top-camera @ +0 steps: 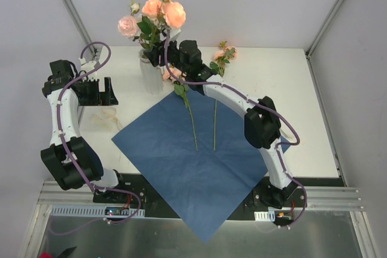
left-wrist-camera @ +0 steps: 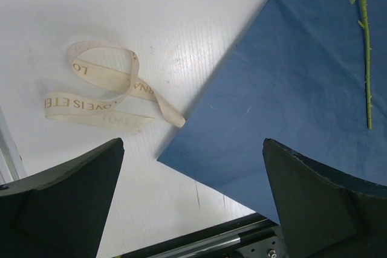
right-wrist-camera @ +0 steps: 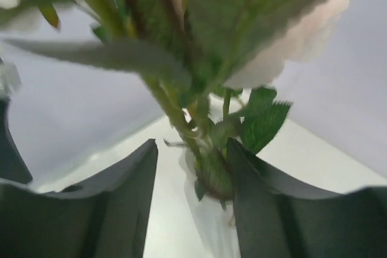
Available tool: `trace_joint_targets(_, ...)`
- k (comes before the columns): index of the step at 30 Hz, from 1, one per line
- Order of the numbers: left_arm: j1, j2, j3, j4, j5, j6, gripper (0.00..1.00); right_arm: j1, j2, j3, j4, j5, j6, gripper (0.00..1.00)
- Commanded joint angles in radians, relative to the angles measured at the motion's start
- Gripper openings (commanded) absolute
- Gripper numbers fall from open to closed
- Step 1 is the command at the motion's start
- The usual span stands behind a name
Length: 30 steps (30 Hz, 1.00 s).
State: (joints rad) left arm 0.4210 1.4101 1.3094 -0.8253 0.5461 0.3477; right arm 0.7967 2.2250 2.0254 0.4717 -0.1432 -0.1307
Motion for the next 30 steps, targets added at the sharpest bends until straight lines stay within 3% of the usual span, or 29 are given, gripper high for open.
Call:
trace_joint_targets(1, 0.007, -0.005, -0.007, -0.017, 0.032, -0.010, 0.99, -0.001, -0.148, -0.007, -0.184, -0.013, -0.006, 0.60)
trace_joint_targets(3, 0.007, -0.003, -0.009, -0.017, 0.035, -0.015, 0.99, -0.005, -0.172, -0.010, -0.303, -0.007, -0.026, 0.73)
trace_joint_targets(4, 0.006, -0.002, -0.009, -0.015, 0.035, -0.018, 0.99, -0.007, -0.195, -0.007, -0.342, -0.006, -0.032, 0.93)
trace_joint_targets(5, 0.007, -0.002, -0.010, -0.017, 0.038, -0.019, 0.99, -0.008, -0.203, -0.002, -0.434, -0.007, -0.038, 0.97)
trace_joint_targets(8, 0.006, 0.001, -0.009, -0.017, 0.043, -0.027, 0.99, -0.014, -0.243, -0.028, -0.592, 0.017, -0.069, 0.97)
trace_joint_targets(15, 0.007, 0.000, 0.004, -0.017, 0.040, -0.033, 0.99, -0.036, -0.367, -0.270, -0.748, 0.137, -0.095, 0.97)
trace_joint_targets(19, 0.007, 0.004, 0.004, -0.018, 0.052, -0.045, 0.99, -0.054, -0.328, -0.304, -0.866, 0.194, -0.106, 0.97)
trace_joint_targets(25, 0.010, 0.012, 0.011, -0.028, 0.069, -0.050, 0.99, -0.068, -0.206, -0.283, -0.913, 0.203, -0.132, 0.99)
trace_joint_targets(30, 0.018, 0.029, 0.011, -0.040, 0.083, -0.039, 0.99, -0.079, -0.050, -0.143, -0.973, 0.157, -0.115, 0.83)
